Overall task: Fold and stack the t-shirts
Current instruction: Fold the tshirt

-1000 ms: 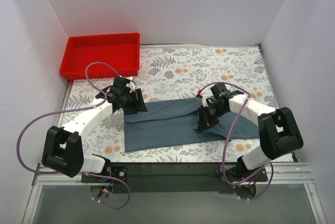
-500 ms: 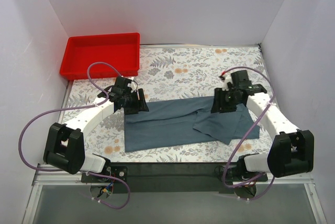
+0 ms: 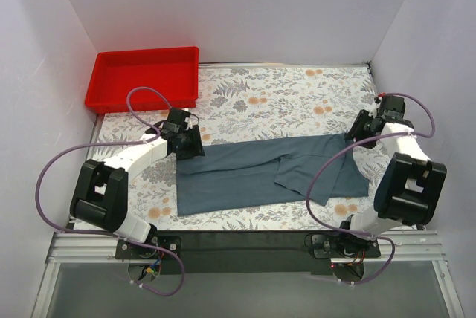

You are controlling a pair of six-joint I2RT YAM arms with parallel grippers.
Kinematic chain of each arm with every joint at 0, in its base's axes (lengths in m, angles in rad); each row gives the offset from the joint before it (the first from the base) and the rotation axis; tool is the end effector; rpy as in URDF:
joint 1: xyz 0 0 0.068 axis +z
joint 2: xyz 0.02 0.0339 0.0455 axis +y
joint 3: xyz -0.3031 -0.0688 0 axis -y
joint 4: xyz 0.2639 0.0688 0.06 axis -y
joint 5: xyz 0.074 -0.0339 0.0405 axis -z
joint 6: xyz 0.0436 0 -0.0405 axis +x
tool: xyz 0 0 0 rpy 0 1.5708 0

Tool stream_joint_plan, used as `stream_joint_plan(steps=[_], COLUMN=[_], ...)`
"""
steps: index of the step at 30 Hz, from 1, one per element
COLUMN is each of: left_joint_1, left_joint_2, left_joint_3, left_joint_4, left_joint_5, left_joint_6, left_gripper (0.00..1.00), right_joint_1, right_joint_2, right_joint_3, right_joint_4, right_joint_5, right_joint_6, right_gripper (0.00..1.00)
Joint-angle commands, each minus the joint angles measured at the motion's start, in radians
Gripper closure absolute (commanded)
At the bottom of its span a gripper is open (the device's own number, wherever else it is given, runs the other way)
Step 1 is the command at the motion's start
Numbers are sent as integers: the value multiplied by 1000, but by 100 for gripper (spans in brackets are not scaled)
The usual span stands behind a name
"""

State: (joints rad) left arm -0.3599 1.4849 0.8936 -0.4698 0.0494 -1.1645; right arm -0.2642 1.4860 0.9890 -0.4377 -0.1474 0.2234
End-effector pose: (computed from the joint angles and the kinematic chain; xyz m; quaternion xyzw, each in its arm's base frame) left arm 0.2837 -0.1090 0.2156 -0.3730 0.8926 -0.1913 0.1658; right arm 0.3149 -0.0786 0.2482 0.2063 0.9248 0.0636 0.3132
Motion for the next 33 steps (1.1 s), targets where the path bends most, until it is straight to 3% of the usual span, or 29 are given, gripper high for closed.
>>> stream_joint_plan(steps=[1,10,13,17,30,33], left_joint_1=[19,71,87,128,154,153], left_joint_2=[32,135,147,158,186,169], left_joint_3=[38,33,13,-22,-18,7], left_joint_4=[42,65,62,46,43,43], left_joint_5=[-85,-99,-102,-100,-59,-7], left_joint_6=[5,6,-3,-17,-1,11], left_gripper=[55,55,55,57,58,53], right_joint_1=[-36,-43,-52,-85,-109,-102], right_joint_2=[86,264,299,351,577,588], right_joint_3=[65,119,131,151,419,453], right_joint_4=[155,224,225,223,180,151], right_joint_5=[-86,-236,-239,-228,-308,-345], right_joint_6=[14,-13,-27,-55,-168,-168], right_gripper=[57,64,75,99,99,96])
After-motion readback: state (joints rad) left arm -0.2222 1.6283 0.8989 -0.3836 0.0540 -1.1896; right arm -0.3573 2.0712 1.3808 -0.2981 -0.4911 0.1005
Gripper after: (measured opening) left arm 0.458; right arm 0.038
